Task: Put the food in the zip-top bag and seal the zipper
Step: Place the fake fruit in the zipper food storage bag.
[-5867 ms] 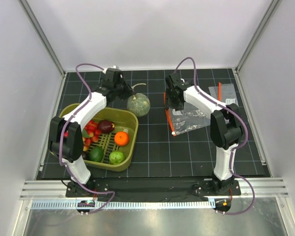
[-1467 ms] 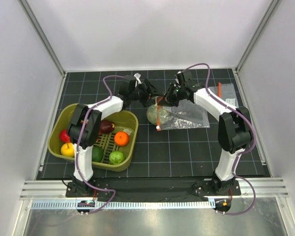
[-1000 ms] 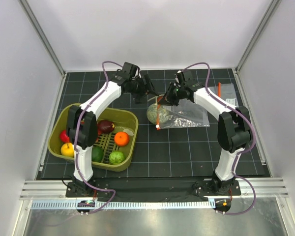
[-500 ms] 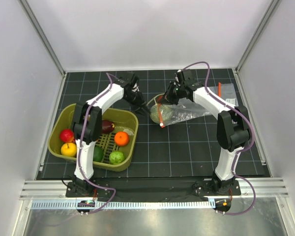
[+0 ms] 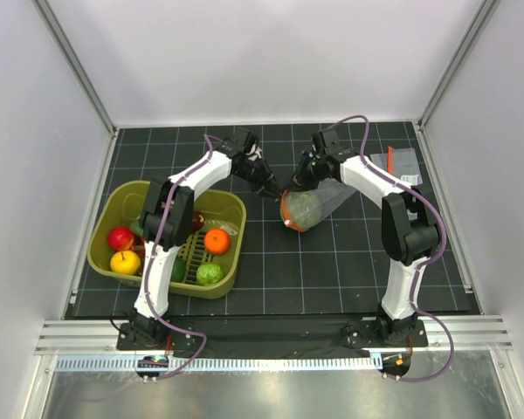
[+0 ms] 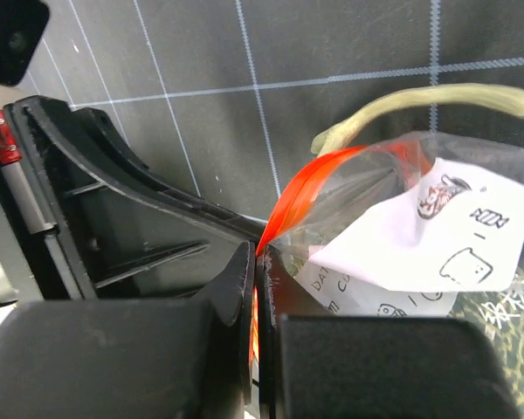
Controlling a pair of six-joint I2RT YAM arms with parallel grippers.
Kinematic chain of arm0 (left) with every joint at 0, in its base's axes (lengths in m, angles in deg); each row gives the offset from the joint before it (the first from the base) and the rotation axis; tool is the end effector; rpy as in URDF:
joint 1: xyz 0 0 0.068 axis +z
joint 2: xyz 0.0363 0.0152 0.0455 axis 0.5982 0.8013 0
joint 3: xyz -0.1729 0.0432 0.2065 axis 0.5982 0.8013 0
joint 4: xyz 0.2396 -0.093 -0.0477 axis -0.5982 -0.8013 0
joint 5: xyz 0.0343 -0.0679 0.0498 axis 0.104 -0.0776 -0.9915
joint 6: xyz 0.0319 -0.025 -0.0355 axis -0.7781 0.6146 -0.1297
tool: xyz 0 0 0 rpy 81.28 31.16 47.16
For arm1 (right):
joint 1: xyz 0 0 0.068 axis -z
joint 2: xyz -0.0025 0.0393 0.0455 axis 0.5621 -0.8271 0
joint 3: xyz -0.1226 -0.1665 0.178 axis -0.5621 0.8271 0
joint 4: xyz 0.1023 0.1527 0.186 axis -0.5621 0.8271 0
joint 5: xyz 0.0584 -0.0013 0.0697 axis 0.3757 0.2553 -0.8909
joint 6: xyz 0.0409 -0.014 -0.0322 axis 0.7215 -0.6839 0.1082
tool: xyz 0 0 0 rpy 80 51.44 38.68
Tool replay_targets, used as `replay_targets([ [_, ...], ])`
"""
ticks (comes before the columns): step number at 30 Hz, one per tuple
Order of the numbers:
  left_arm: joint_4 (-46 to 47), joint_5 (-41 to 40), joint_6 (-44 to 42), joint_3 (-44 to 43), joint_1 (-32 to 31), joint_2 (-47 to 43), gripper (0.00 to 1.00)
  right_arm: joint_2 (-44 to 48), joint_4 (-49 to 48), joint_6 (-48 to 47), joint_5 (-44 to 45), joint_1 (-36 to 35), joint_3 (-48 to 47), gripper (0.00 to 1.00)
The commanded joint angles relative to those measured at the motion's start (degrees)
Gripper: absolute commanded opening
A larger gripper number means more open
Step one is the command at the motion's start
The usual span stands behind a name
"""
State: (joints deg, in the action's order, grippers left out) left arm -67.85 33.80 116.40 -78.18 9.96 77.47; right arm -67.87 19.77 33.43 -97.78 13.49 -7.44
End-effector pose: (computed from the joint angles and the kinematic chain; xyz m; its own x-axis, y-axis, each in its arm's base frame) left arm 0.4248 -0.2374 0.1853 -0.9408 -0.3004 0.1568 -0.3216 0.6458 -0.6925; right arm 0.3897 0.1613 0.2190 -0.9072 0.3627 -0.2132 0.1548 0.7589 0.6326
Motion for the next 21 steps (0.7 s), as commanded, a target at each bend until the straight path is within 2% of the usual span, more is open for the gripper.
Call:
replay_targets([
  [1, 2.5, 3.58, 0.65, -0.75, 0.07, -0.98, 0.22, 1.54, 1.45, -0.04, 1.7, 0.23, 0.25, 0.03],
  [5, 1.98, 3.06, -0.23, -0.13, 0.07, -1.42, 0.23, 2.06, 2.24, 0.05, 2.75, 0.67, 0.43, 0.06],
  [15, -8.39, -0.64, -5.59, -2.33, 0.77, -1.86, 0.26, 0.13, 3.03, 0.75, 6.44, 0.32, 0.69, 0.05],
  [21, -9.1, -1.95, -6.12, -0.3, 0.59, -3.35, 0.28, -1.88, 1.27, 1.54, 10.39, 0.14, 1.39, 0.04],
])
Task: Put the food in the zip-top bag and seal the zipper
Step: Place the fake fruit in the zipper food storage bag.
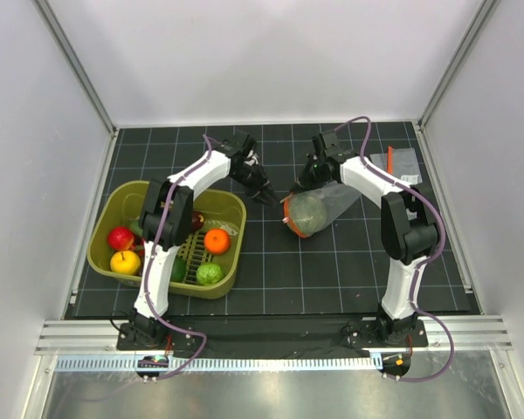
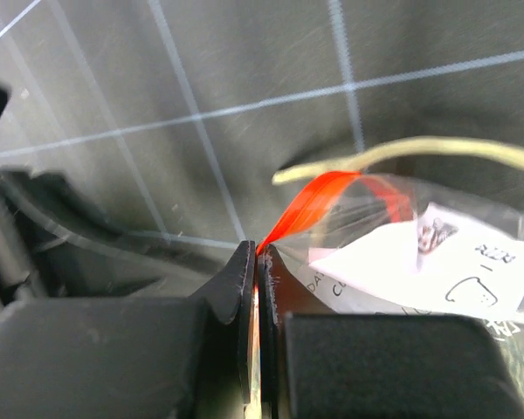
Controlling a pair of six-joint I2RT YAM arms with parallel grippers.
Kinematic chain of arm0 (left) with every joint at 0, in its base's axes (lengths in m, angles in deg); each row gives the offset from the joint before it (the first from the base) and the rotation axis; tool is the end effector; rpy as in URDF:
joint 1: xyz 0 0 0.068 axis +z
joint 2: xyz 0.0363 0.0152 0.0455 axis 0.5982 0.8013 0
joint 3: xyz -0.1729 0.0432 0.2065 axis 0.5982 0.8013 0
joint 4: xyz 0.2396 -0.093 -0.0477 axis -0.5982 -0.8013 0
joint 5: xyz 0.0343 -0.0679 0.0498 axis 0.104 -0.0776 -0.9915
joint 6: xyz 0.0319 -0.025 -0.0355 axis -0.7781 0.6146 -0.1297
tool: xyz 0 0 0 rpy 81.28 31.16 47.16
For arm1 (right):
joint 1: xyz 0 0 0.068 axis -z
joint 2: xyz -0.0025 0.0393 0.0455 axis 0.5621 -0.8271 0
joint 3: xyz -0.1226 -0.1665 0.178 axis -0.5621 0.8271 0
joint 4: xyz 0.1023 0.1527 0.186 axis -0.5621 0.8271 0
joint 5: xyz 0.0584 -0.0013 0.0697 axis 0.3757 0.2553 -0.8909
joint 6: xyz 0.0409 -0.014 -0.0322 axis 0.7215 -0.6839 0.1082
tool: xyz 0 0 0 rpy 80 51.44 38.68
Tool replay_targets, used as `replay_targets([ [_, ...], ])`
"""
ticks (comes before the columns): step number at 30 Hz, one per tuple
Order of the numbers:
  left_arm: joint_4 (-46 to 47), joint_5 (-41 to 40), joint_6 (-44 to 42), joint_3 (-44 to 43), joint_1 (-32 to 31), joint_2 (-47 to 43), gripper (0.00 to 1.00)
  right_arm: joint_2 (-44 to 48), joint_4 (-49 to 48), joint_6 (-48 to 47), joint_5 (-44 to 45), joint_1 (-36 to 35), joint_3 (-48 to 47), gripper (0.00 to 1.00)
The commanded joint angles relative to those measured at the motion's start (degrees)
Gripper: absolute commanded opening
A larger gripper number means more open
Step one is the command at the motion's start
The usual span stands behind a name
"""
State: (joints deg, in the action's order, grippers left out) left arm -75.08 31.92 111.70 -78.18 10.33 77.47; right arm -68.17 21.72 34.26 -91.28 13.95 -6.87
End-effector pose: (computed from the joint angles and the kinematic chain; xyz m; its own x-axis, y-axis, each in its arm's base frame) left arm 0.4166 -0.2288 0.1788 -0.9448 -0.2780 0.1731 -0.3240 0.7169 -0.6173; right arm 0.3893 0.1535 0.2106 -0.8786 0.4168 -0.2329 0.2334 0.8005 0.5521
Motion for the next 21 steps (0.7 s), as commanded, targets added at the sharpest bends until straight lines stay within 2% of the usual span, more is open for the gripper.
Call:
replay_targets([
  [1, -2.04, -0.42, -1.51, -0.48, 0.22, -3.52, 0.29, -1.85, -0.41, 0.63, 6.61, -0.58, 0.82, 0.03],
  [5, -2.04, -0.34, -2.21, -0.65, 0.22, -4.49, 0.29, -3.34, 2.92, -1.04, 16.72, -3.12, -2.24, 0.01],
  [9, -1.86, 0.45, -2.47, -0.74, -0.04, -4.49, 0.3, -5.53, 3.2, -0.87, 22.09, -3.39, -2.52, 0.01],
  [12, -2.04, 1.33, -2.65, -0.92, -0.3, -4.32, 0.3, -5.89, 0.31, -1.13, 22.11, -2.52, -0.5, 0.01],
  [15, -2.13, 1.42, -3.09, -0.83, -0.57, -4.58, 0.31, -6.24, -2.25, -0.08, 18.07, -1.11, 0.56, 0.02],
  [18, -2.04, 2.12, -3.53, -1.0, -0.66, -4.67, 0.39, -6.95, -1.21, 0.01, 17.62, -0.14, -1.27, 0.06],
  [19, -2.04, 2.47, -4.31, -1.27, -0.83, -4.67, 0.51, -7.03, -1.03, -0.07, 17.62, 0.21, -1.72, 0.07],
  [21, -1.95, 2.74, -4.85, -1.97, -1.36, -4.58, 0.63, -7.65, 0.46, 0.27, 17.88, 0.56, -3.38, 0.07],
])
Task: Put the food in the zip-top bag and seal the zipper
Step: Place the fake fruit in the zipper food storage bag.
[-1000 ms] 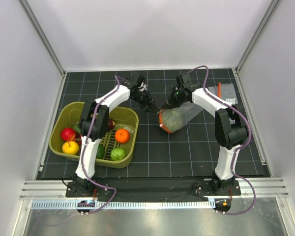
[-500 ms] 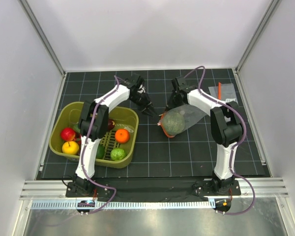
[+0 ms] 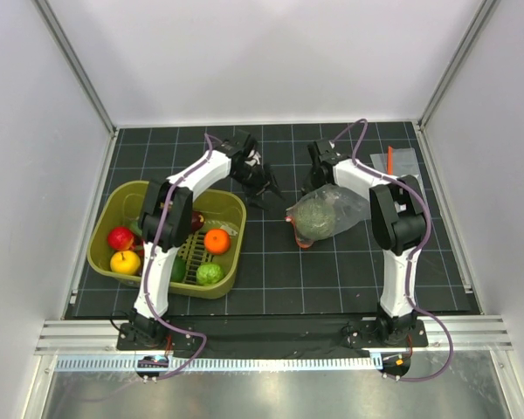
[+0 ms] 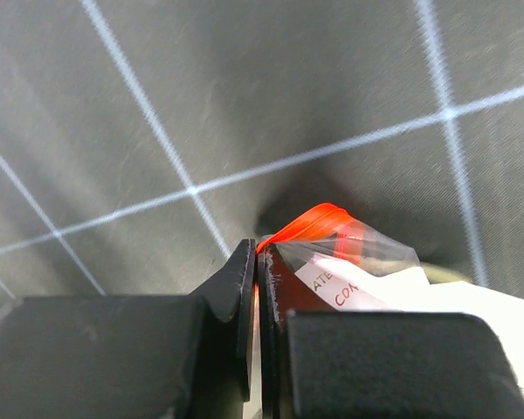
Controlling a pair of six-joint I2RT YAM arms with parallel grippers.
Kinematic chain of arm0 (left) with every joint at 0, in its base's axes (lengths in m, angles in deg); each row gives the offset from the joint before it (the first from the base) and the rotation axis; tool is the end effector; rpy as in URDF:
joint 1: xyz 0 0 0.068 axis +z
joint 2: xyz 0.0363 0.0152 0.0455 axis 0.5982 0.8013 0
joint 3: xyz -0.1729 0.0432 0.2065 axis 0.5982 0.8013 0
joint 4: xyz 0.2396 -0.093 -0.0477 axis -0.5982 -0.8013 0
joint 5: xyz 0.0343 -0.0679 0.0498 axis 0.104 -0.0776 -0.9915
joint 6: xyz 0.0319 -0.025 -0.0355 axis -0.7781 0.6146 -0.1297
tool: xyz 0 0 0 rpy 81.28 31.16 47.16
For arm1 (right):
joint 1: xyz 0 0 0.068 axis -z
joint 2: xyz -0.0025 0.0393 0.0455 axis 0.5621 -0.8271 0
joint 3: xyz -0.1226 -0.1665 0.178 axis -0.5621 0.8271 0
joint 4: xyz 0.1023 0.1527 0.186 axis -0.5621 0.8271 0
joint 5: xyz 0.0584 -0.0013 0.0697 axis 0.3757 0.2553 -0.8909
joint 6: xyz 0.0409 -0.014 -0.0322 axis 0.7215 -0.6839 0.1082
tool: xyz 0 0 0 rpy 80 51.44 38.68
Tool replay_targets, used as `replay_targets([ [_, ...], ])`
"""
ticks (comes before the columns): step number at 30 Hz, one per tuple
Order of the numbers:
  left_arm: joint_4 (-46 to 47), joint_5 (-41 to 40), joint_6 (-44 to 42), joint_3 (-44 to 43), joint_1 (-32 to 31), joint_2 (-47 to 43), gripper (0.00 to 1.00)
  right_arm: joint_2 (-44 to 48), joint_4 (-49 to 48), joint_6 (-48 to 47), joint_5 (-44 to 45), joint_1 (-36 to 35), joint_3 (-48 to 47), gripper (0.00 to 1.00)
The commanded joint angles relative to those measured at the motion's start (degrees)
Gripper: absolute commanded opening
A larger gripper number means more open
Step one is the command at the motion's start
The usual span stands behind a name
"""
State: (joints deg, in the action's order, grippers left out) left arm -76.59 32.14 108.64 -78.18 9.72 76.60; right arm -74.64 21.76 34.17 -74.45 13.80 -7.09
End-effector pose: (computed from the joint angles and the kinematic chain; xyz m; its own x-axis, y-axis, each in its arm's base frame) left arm 0.4109 -0.2317 0.1847 -0.9620 -0.2280 0.1506 -0.2715 0.7351 -0.6212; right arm 0.4015 0.1482 0.1651 -0.8177 0.4625 -0.3428 0.3637 0.8766 0.3152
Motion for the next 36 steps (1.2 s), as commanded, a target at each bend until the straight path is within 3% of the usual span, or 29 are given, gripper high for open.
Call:
replay_targets([
  [1, -0.36, 2.52, -1.96, -2.5, -1.1, -3.88, 0.65, -1.61, 1.21, 0.54, 0.97, 0.98, -3.87, 0.07],
  [5, -0.27, 2.87, -3.63, -3.82, -2.06, -3.71, 0.72, -3.64, 1.23, 1.94, -3.06, 3.52, -4.59, 0.07],
  [9, 0.34, 3.13, -3.11, -3.99, -2.68, -3.35, 0.79, -5.39, -8.16, 5.01, -12.11, 5.72, -0.37, 0.07],
  [12, 1.75, 3.13, -1.97, -4.52, -3.21, -2.92, 0.85, -6.63, -9.59, 5.46, -15.47, 6.16, -0.98, 0.07],
  [24, 11.41, 4.18, 11.47, -6.71, -4.97, 2.71, 0.91, -8.39, -15.73, 7.57, -20.39, 7.13, 0.33, 0.07],
  [27, 12.21, 5.07, 13.41, -9.17, -5.58, 5.25, 0.9, -8.47, -18.2, 8.18, -22.5, 7.66, 0.86, 0.11],
  [29, 12.65, 5.68, 13.42, -10.23, -6.37, 6.66, 0.79, -8.3, -18.64, 7.84, -23.03, 7.75, 0.69, 0.16],
  [30, 12.91, 5.94, 13.42, -10.5, -6.55, 7.1, 0.59, -8.21, -18.65, 7.49, -23.12, 7.75, 0.34, 0.22],
  [33, 13.44, 6.56, 13.33, -9.8, -6.64, 8.25, 0.3, -7.6, -18.12, 6.87, -22.94, 7.92, -0.36, 0.31],
  [35, 13.79, 6.91, 13.15, -9.62, -6.55, 8.6, 0.18, -7.25, -17.77, 6.61, -22.77, 8.01, -0.8, 0.34],
  [36, 13.88, 6.91, 12.98, -9.62, -6.55, 8.77, 0.02, -7.16, -17.42, 6.52, -22.77, 8.18, -1.24, 0.39],
])
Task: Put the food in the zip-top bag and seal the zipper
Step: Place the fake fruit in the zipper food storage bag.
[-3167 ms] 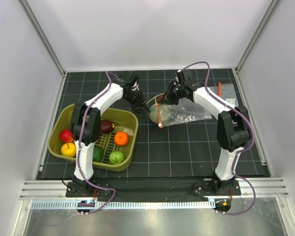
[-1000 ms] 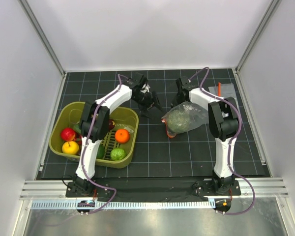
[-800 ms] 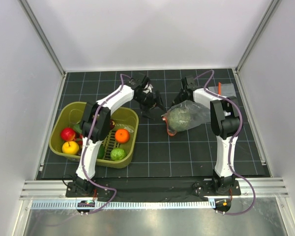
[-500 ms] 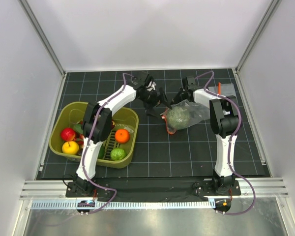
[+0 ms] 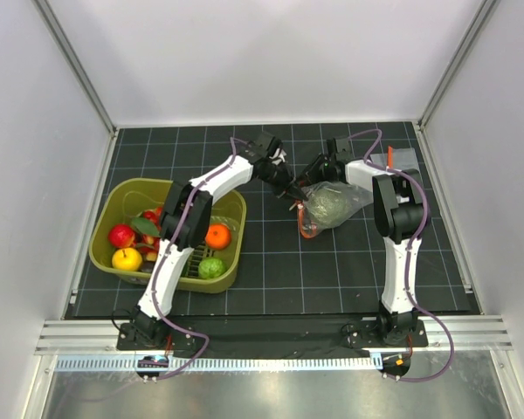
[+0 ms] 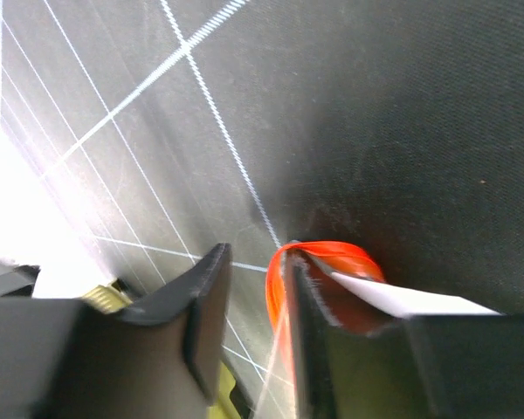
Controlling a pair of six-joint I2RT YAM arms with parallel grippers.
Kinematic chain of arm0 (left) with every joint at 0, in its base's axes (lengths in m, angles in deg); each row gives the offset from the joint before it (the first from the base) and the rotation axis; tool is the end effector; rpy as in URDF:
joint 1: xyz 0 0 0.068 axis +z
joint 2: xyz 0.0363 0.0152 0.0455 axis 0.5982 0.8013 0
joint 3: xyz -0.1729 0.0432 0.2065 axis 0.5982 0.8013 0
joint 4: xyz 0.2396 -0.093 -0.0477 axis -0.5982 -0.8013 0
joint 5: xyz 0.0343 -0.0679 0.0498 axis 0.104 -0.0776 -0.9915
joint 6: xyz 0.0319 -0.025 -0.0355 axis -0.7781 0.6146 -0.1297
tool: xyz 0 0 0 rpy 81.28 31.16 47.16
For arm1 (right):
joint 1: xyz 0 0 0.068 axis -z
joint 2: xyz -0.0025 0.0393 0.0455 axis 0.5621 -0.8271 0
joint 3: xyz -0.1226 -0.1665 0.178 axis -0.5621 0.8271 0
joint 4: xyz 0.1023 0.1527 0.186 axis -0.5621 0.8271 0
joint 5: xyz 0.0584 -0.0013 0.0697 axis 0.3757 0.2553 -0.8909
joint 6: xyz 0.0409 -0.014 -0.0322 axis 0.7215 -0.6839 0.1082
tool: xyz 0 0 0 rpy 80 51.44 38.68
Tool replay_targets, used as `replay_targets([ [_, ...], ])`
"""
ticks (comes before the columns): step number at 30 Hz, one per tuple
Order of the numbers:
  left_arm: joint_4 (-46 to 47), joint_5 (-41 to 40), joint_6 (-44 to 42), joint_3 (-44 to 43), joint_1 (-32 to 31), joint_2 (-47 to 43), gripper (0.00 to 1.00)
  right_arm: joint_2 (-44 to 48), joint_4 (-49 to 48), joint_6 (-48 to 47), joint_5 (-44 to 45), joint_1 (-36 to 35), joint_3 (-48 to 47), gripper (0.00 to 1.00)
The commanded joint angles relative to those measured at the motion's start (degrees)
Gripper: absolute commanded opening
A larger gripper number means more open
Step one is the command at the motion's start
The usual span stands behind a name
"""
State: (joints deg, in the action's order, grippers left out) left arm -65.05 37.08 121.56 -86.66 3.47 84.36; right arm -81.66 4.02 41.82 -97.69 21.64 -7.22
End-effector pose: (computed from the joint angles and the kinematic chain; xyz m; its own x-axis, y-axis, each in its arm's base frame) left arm 0.4198 -0.3020 0.1760 -0.9576 -0.2058 0.2016 -0.2866 0.6091 -0.7395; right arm 0.4457 0.1127 0.1341 -0.7951 0.5903 -0.1393 0.3623 0.6464 0.6715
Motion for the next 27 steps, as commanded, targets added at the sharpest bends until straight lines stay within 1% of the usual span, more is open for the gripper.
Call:
replay_targets([
  [1, 2.34, 2.06, -0.03, -1.23, -0.3, 1.19, 0.0, 0.56, 0.51, -1.48, 0.56, 0.6, -1.37, 0.42],
  [2, 2.34, 1.97, -0.03, -1.23, -0.21, 1.28, 0.0, 0.82, 0.86, -1.75, 0.82, 0.69, -1.64, 0.45],
  [3, 2.43, 2.15, -0.2, -1.31, -0.21, 1.54, 0.0, 1.09, 1.47, -2.01, 0.91, 0.95, -1.9, 0.51],
  [4, 2.34, 2.06, -0.55, -1.31, -0.04, 1.63, 0.0, 1.96, 1.65, -2.62, 1.08, 1.48, -2.42, 0.53],
  [6, 2.08, 2.41, -0.82, -0.97, 0.05, 1.81, 0.0, 2.84, 3.57, -3.24, 1.35, 2.1, -3.21, 0.64],
  [9, 1.73, 2.5, -1.35, -0.44, 0.41, 1.98, 0.0, 5.57, 7.17, -5.52, 3.01, 3.76, -4.62, 0.73],
  [14, 0.94, 1.97, -2.49, -0.52, 0.93, 2.51, 0.0, 10.75, 14.2, -10.44, 4.86, 6.49, -7.87, 0.77],
  [15, 0.67, 1.89, -2.58, -0.7, 0.93, 2.6, 0.0, 12.85, 17.44, -12.8, 5.47, 6.58, -8.66, 0.79],
  [17, 0.32, 1.8, -2.66, -0.87, 1.11, 2.86, 0.0, 15.05, 19.92, -14.92, 7.58, 6.67, -8.58, 0.82],
  [18, 0.23, 1.8, -2.84, -1.05, 1.11, 2.95, 0.0, 17.24, 21.76, -16.85, 8.54, 6.67, -7.89, 0.85],
  [20, -0.03, 1.71, -2.93, -1.05, 1.11, 2.95, 0.0, 19.01, 23.88, -18.09, 11.79, 7.02, -7.27, 0.87],
  [21, -0.12, 1.45, -3.19, -1.05, 1.11, 2.86, 0.0, 19.8, 25.63, -18.44, 12.24, 8.15, -6.31, 0.87],
  [25, -1.7, 0.66, -4.33, -1.23, 1.11, 2.86, 0.0, 26.55, 25.03, -17.92, 12.6, 11.85, -0.51, 0.86],
  [26, -2.57, 0.39, -4.51, -1.23, 1.11, 2.95, 0.0, 27.45, 25.03, -17.83, 12.68, 11.85, 0.63, 0.86],
  [27, -3.02, -0.13, -4.95, -1.23, 1.11, 2.95, 0.0, 28.41, 25.46, -17.75, 13.03, 13.51, 2.65, 0.85],
])
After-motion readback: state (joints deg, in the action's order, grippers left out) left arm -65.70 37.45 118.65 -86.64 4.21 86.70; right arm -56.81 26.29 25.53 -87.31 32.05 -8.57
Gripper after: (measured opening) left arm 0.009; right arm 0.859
